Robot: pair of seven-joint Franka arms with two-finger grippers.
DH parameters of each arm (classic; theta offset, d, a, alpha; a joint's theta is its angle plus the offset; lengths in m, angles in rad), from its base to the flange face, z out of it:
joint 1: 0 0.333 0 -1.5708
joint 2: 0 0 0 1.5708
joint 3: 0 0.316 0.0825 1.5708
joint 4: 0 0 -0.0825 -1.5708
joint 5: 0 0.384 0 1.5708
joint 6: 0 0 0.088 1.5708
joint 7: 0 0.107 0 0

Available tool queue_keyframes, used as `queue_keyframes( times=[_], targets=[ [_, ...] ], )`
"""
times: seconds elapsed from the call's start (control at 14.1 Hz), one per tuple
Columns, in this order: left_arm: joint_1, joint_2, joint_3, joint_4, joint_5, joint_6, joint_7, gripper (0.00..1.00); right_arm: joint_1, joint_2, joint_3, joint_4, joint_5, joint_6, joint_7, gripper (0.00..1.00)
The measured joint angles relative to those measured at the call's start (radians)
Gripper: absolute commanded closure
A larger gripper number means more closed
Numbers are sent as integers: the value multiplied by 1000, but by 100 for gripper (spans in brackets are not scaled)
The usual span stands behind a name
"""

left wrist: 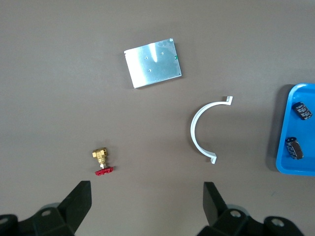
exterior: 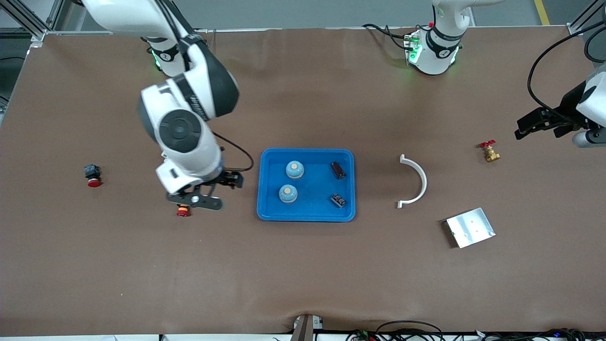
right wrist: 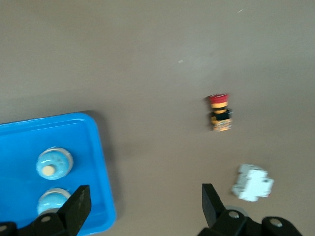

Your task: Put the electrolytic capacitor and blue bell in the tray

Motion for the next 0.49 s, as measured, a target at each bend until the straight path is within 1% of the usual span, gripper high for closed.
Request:
queue_keyframes(
  times=[0.14, 0.35, 0.49],
  targets=[
    [0, -1, -5, 0, 0, 0, -2, 0, -57, -34, -2, 0, 0, -23, -86, 0],
    [-1, -2, -28, -1, -1, 0, -34, 0, -157, -75, -4, -1, 0, -43, -313, 0],
    [-1, -5, -47, -1, -1, 0, -54, 0, -215, -97, -3, -1, 0, -65, -379, 0]
  ],
)
